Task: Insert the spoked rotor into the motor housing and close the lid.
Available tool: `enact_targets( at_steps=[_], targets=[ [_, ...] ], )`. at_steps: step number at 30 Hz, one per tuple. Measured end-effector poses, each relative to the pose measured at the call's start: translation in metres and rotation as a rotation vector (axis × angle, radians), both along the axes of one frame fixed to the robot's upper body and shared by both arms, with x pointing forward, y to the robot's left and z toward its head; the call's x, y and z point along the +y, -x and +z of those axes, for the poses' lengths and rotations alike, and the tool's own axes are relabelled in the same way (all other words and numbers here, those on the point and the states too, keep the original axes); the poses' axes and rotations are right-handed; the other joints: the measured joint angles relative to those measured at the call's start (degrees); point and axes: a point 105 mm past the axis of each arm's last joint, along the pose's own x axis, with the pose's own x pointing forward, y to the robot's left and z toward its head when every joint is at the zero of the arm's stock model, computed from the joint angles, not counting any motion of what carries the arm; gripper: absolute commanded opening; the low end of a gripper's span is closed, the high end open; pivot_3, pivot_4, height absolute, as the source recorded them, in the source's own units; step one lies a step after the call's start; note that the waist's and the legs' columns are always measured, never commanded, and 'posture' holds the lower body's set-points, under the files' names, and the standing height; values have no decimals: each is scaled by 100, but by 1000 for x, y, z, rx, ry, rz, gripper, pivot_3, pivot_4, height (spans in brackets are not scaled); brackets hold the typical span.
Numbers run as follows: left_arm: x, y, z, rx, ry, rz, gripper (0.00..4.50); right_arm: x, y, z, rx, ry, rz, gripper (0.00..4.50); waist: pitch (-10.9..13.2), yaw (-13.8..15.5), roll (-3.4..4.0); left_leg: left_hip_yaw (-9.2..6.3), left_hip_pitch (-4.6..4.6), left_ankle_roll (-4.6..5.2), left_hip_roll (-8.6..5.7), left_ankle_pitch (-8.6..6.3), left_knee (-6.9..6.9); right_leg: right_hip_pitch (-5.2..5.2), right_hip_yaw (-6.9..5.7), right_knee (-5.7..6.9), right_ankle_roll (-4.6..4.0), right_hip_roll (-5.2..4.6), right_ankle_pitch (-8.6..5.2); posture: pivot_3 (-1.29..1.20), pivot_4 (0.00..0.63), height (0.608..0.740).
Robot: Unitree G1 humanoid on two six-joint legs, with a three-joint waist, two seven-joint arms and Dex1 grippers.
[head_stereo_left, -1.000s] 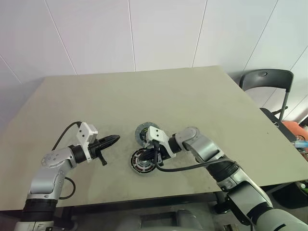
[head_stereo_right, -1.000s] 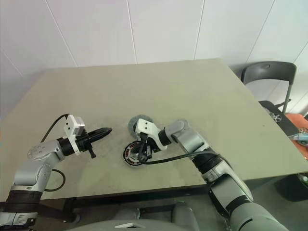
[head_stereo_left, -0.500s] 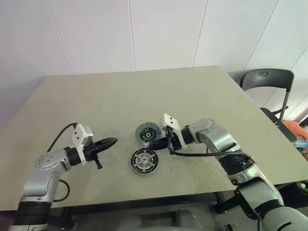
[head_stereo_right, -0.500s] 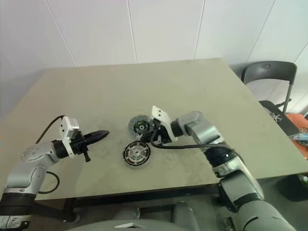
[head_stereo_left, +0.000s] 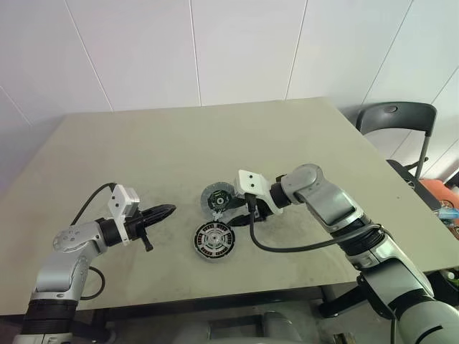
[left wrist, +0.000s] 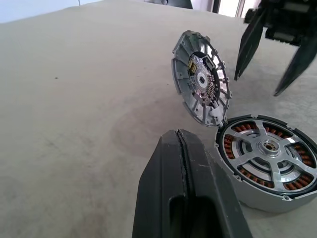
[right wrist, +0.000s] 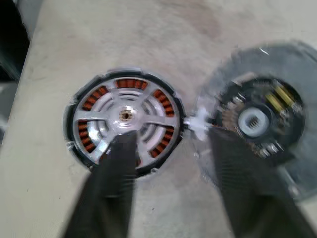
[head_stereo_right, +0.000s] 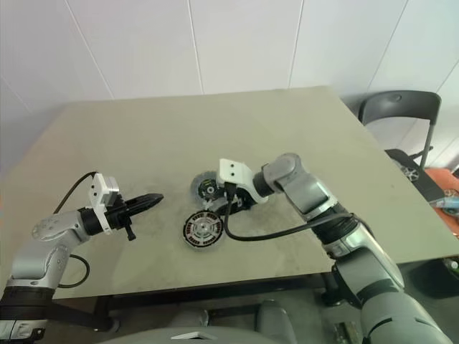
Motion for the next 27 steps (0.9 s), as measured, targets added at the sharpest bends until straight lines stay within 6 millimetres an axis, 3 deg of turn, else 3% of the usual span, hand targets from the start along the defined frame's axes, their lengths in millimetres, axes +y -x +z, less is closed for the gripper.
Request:
enact_targets(
  at_steps=[3, 4, 10, 22, 27],
  targets=[
    [0, 0, -1, 2, -1, 5, 0, 3, 12, -3, 0, 49, 79, 4338, 0, 5, 0, 0, 0, 0, 0, 0, 0, 0, 0, -1, 0, 0, 0, 0, 0, 740],
    [0, -1, -1, 2, -1, 6, 0, 2, 15, -6, 3, 69, 96, 4453, 0, 4, -1, 0, 0, 0, 0, 0, 1, 0, 0, 0, 0, 0, 0, 0, 0, 740],
    [0, -2, -3, 2, -4, 20, 0, 3, 25, -23, -33, 184, 212, 4453, 0, -6, 0, 1, 1, 0, 0, 0, 0, 0, 0, 0, 0, 0, 0, 0, 0, 740],
    [1, -2, -4, 5, -7, 31, 0, 8, 17, -40, -165, 277, 261, 4453, 0, 4, -1, 0, 1, -1, -1, 0, 0, 0, 0, 1, -1, 0, 0, 0, 0, 740],
    [1, -2, -4, 5, -6, 34, 0, 8, 14, -39, -196, 287, 266, 3241, -1, 4, -1, 0, 2, -1, -1, 0, 0, 1, 0, 3, -1, 1, 0, 0, 0, 740]
  ],
)
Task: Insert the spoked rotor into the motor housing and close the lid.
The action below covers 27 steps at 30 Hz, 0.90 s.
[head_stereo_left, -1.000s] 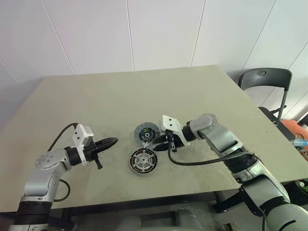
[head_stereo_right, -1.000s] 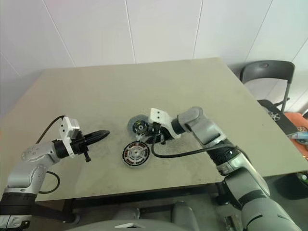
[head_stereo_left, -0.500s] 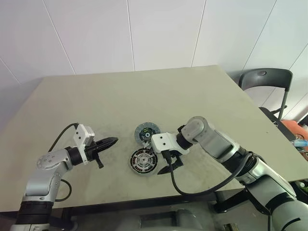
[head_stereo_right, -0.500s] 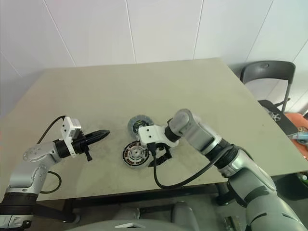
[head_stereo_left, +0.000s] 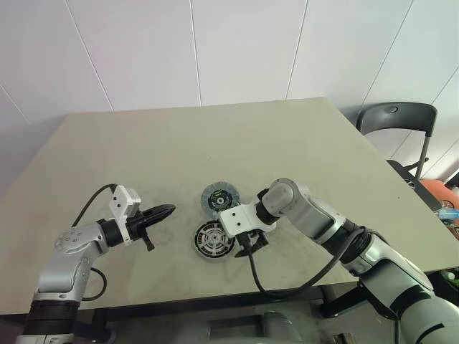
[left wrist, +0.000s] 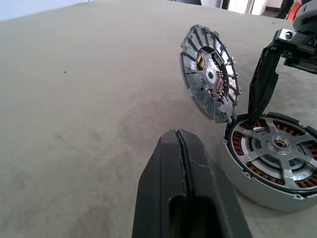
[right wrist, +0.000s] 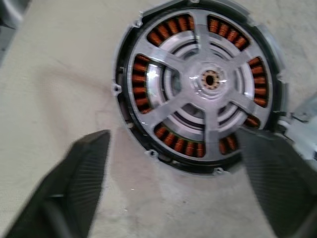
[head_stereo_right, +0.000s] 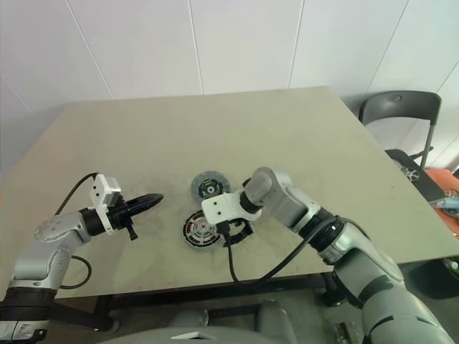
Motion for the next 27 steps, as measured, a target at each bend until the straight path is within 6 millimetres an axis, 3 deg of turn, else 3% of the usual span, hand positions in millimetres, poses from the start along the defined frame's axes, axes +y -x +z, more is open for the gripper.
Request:
enact_targets(
  at_steps=[3, 6, 10, 15, 16, 22, 25, 27],
  targets=[
    [0, 0, 0, 0, 1, 2, 0, -1, 0, 1, -6, 3, 4, 2252, -3, -20, -4, 1, 3, 0, 1, 0, 0, 1, 0, 0, 0, 1, 0, 0, 0, 740],
    [-2, 0, -1, 1, 6, -1, 0, 2, 0, 1, -12, -2, 11, 2252, -3, -43, -4, 4, 8, 0, 4, 0, 0, 1, -1, 6, -1, 3, 0, 0, 0, 740],
    [-2, 0, -1, 1, 6, 0, 0, 1, 0, 1, -10, -4, 10, 1049, -3, -45, -5, 4, 9, -1, 4, 1, 0, 2, -1, 7, -2, 4, 1, 0, 0, 740],
    [-2, 0, -1, 0, 5, 1, 0, 5, 1, 2, -13, -17, 19, 1049, -3, -38, -4, 3, 8, -1, 5, 1, 0, 3, -2, 5, -2, 3, 1, 0, 0, 740],
    [-2, 0, -1, 0, 5, 1, 0, 5, 1, 2, -13, -19, 17, 711, -3, -37, -5, 3, 9, -1, 5, 1, 0, 3, -2, 5, -2, 3, 1, 0, 0, 740],
    [-2, 0, -1, 0, 4, 2, 0, 7, 1, 2, -15, -25, 21, 711, -3, -42, -5, 2, 10, -4, 5, 2, 0, 2, -2, 8, -6, 4, 4, 0, 0, 740],
    [-2, 0, -2, 2, 3, 4, 0, 8, 2, 2, -12, -26, 24, 200, -3, -44, -4, 2, 10, -4, 5, 2, 0, 2, -2, 8, -6, 4, 4, 0, 0, 740],
    [-2, 0, -2, 3, 1, 6, 0, 12, 4, 2, -8, -39, 33, 200, -2, -36, -3, 2, 10, -4, 5, 3, 0, 2, -2, 8, -6, 4, 4, 0, 0, 740]
  ],
)
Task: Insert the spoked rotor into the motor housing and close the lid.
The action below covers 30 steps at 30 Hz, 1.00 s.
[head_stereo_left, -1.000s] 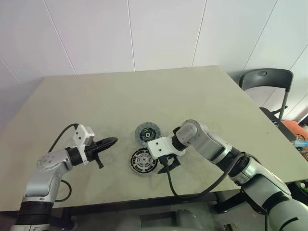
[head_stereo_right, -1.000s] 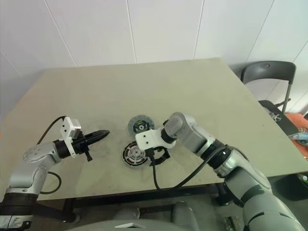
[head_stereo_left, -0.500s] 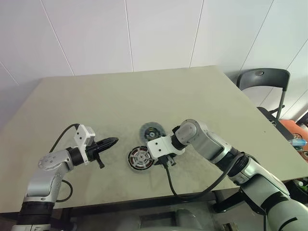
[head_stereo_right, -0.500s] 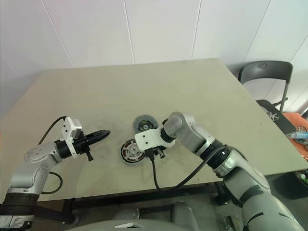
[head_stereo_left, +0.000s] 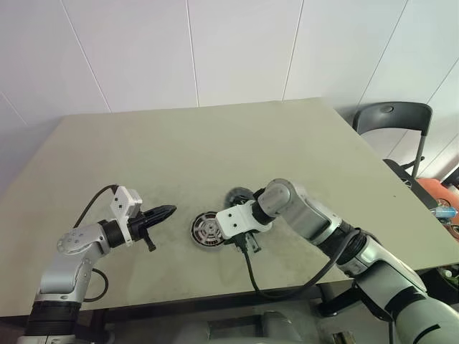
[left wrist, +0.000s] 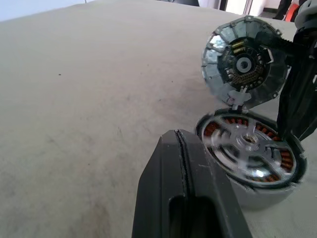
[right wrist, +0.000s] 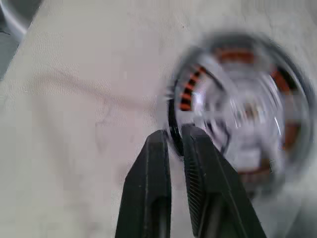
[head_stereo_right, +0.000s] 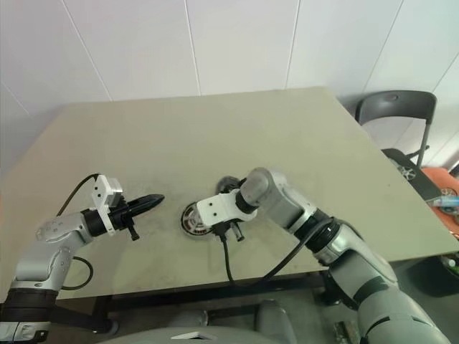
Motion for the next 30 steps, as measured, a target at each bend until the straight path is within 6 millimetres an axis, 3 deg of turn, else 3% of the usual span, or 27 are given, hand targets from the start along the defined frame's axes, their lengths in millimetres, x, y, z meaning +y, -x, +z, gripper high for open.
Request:
enact_targets(
  at_steps=[30],
  targets=[
    [-1, 0, -3, 3, -6, 5, 0, 0, -5, -2, -18, -9, -3, 96, 0, 22, 0, 1, 16, -10, 1, 7, 3, 18, 0, 0, -6, 2, 0, 0, 0, 740]
  ],
)
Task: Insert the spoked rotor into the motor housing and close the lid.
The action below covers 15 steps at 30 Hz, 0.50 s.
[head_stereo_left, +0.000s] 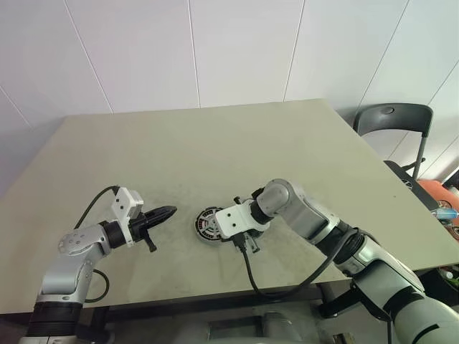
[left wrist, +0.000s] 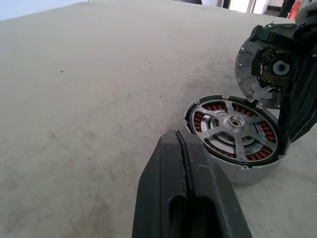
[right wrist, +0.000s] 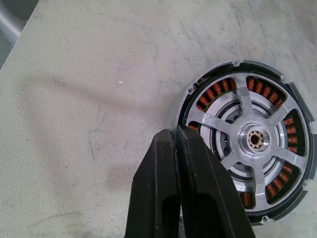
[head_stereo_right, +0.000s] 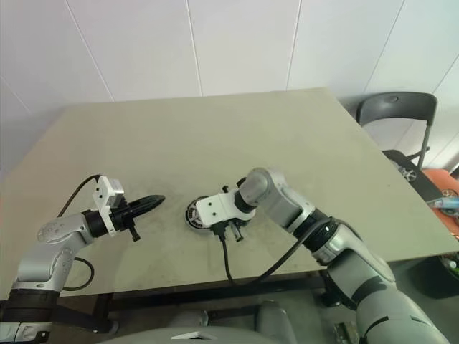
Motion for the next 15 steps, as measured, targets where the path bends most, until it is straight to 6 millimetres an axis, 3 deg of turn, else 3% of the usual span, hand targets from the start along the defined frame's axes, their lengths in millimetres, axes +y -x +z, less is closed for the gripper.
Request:
enact_targets(
  at_steps=[7, 14, 15],
  targets=[
    [0, 0, 0, 0, 0, -1, 0, -5, -8, 1, -11, 16, -10, 96, 2, 18, 4, -2, 2, -9, 1, 7, 8, 4, -1, 3, -6, 2, -3, 0, 0, 740],
    [0, 0, 0, 1, 1, -2, 0, -27, -30, 3, -72, 84, -73, 96, 3, 8, 4, -2, -2, -10, 1, 8, 7, -1, -1, 2, -11, 3, -3, 0, 0, 740],
    [0, 0, 0, 1, 1, -2, 0, -28, -31, 3, -75, 80, -74, 282, 3, 8, 4, -2, -4, -10, 1, 8, 6, -4, -1, 2, -11, 2, -2, 0, 0, 740]
  ],
)
